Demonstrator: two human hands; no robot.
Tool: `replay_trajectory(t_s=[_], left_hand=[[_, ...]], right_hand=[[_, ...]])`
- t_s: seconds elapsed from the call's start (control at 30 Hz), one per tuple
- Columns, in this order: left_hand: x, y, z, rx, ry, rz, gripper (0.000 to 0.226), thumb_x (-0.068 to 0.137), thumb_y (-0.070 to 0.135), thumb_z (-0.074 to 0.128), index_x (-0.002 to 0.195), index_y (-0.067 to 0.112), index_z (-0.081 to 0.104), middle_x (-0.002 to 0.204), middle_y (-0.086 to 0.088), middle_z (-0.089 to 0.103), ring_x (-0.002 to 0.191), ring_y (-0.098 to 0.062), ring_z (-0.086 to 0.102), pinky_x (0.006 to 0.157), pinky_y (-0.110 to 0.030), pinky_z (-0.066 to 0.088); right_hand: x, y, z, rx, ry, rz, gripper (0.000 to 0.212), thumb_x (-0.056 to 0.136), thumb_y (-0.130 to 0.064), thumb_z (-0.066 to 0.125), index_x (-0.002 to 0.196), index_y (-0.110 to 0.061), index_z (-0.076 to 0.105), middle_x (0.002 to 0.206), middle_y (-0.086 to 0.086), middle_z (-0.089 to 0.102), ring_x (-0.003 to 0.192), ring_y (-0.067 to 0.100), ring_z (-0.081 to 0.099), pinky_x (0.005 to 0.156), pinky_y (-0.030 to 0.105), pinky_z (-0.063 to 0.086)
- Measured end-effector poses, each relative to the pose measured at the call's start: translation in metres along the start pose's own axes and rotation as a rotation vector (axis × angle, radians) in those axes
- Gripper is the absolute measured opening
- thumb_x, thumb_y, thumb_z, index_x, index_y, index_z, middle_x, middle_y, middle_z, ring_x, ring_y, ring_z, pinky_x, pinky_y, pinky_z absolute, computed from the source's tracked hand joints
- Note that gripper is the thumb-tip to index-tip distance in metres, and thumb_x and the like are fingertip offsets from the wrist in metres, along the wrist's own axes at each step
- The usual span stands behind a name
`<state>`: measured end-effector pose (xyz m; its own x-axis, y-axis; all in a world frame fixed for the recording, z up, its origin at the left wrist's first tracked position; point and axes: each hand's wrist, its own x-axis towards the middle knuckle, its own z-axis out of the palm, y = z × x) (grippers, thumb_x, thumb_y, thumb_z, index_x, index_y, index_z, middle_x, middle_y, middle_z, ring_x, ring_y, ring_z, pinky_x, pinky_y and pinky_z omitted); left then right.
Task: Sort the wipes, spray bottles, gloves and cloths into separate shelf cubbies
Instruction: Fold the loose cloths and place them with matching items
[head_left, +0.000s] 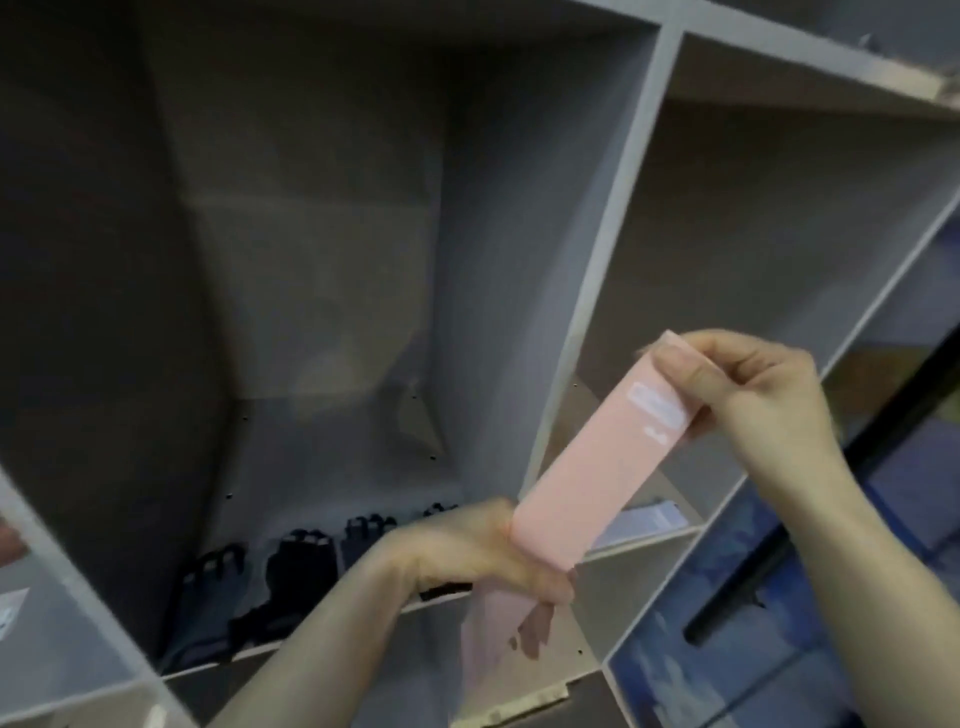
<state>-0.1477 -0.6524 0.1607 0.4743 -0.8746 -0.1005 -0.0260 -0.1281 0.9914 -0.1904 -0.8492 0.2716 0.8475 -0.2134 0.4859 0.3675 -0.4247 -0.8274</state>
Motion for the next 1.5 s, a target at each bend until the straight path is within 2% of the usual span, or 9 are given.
replay_trajectory(t_s=[0.13,0.33,0.57,0.8,1.0,1.07,1.17,1.33,1.5], left_hand=[[0.018,-0.014,0.006,-0.018,-0.118,-0.113,0.016,0.083,0.006,0.068,0.096,0.014,0.07,0.104,-0.021,0.064,0.095,-0.032,0.061,0.095,-0.049,0.048],[0.044,-0.026,0.002,-0.08,-0.023,-0.267,0.018,0.088,0.021,0.062,0.103,0.012,0.069,0.102,-0.013,0.073,0.076,-0.025,0.07,0.062,-0.032,0.058],[0.153,-0.044,0.027,-0.28,0.899,-0.219,0.023,0.091,0.027,0.06,0.097,0.004,0.065,0.07,-0.014,0.073,0.051,-0.019,0.067,0.04,-0.026,0.052],[0.235,-0.094,0.016,-0.201,1.316,-0.339,0.029,0.091,0.037,0.058,0.086,0.009,0.063,0.07,-0.008,0.063,0.057,-0.019,0.059,0.046,-0.025,0.044],[0.258,-0.148,-0.011,-0.231,1.324,-0.432,0.013,0.089,0.019,0.064,0.082,0.008,0.062,0.057,-0.005,0.053,0.048,-0.017,0.046,0.031,-0.011,0.032],[0.267,-0.166,-0.027,-0.192,1.326,-0.499,0.015,0.088,0.02,0.065,0.084,0.006,0.064,0.057,-0.006,0.055,0.051,-0.02,0.049,0.039,-0.016,0.039],[0.283,-0.19,-0.049,-0.142,1.311,-0.625,0.033,0.09,0.026,0.062,0.104,-0.004,0.064,0.091,-0.019,0.064,0.084,-0.03,0.06,0.071,-0.033,0.047],[0.299,-0.226,-0.065,-0.04,1.243,-0.715,0.035,0.089,0.017,0.063,0.112,-0.009,0.062,0.106,-0.023,0.064,0.108,-0.037,0.059,0.073,-0.029,0.035],[0.298,-0.237,-0.067,0.023,1.202,-0.767,0.028,0.082,0.019,0.07,0.101,-0.002,0.069,0.099,-0.022,0.069,0.095,-0.034,0.064,0.071,-0.031,0.042]], right_hand=[[0.003,0.046,-0.053,0.071,0.159,0.176,0.016,0.089,-0.016,0.061,0.077,-0.018,0.071,0.056,-0.008,0.068,0.051,0.004,0.06,0.044,0.018,0.051],[0.002,0.137,-0.113,0.167,0.299,0.418,0.017,0.091,-0.02,0.059,0.076,-0.014,0.066,0.054,-0.007,0.066,0.053,0.004,0.063,0.048,0.02,0.055],[0.038,0.248,-0.176,0.194,0.22,0.595,0.015,0.091,-0.017,0.059,0.092,-0.002,0.061,0.076,0.013,0.063,0.052,0.01,0.066,0.048,0.025,0.057],[0.085,0.341,-0.165,0.211,-0.019,0.761,0.012,0.088,-0.002,0.06,0.077,-0.007,0.059,0.079,0.014,0.063,0.052,0.018,0.068,0.045,0.025,0.056],[0.1,0.416,-0.118,0.083,-0.17,0.907,0.008,0.091,0.003,0.052,0.088,-0.003,0.056,0.088,0.015,0.058,0.078,0.029,0.059,0.052,0.03,0.059],[0.102,0.443,-0.109,-0.001,-0.171,0.888,0.013,0.09,0.001,0.055,0.08,-0.007,0.058,0.088,0.017,0.059,0.07,0.026,0.058,0.043,0.024,0.054],[0.108,0.474,-0.102,-0.108,-0.131,0.851,0.023,0.087,-0.001,0.06,0.068,-0.014,0.061,0.078,0.018,0.063,0.058,0.021,0.057,0.044,0.024,0.047],[0.11,0.516,-0.083,-0.276,-0.153,0.866,0.027,0.085,-0.005,0.063,0.06,-0.015,0.058,0.059,0.007,0.057,0.054,0.02,0.051,0.051,0.022,0.042],[0.102,0.529,-0.075,-0.57,-0.249,0.819,0.016,0.086,-0.012,0.058,0.092,-0.002,0.069,0.098,0.022,0.068,0.096,0.033,0.064,0.079,0.033,0.049]])
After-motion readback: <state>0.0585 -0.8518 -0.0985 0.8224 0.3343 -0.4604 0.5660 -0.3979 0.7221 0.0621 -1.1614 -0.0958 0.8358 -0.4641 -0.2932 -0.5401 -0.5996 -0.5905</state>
